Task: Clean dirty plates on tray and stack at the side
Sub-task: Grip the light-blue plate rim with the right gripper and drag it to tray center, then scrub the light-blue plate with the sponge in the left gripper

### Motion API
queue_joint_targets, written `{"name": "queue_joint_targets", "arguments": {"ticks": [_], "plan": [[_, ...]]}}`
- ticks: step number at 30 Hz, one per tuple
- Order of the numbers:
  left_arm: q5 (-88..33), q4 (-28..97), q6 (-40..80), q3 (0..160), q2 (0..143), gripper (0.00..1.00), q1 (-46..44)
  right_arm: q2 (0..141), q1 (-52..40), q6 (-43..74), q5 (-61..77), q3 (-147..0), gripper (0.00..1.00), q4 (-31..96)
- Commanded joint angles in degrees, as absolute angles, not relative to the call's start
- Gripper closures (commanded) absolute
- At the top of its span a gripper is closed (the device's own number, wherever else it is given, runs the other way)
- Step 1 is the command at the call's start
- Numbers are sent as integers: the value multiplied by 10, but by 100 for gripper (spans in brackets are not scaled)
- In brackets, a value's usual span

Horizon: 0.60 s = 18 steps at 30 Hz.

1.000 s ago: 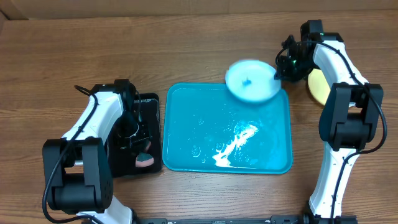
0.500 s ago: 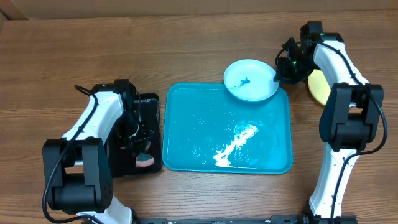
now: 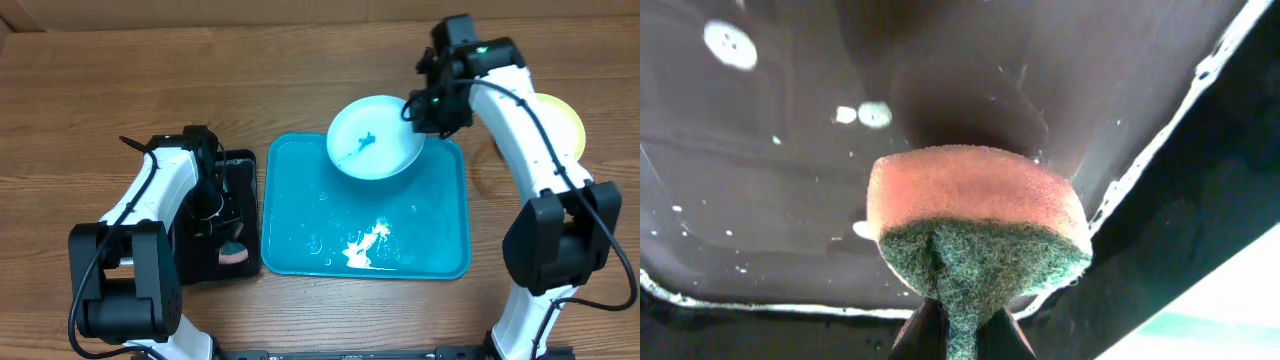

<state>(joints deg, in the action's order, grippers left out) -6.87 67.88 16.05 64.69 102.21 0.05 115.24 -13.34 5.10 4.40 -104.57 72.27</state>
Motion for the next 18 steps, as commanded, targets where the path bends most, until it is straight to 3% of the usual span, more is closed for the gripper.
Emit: {"name": "queue_joint_targets", "arguments": {"ticks": [1,18], "plan": [[-71,674,149,656,1007,96,4,1161,-147,111,-1,-973,96,704],[-107,635,134,670,1007,95,-1,1160,-234,151,1,-781,96,573]]}}
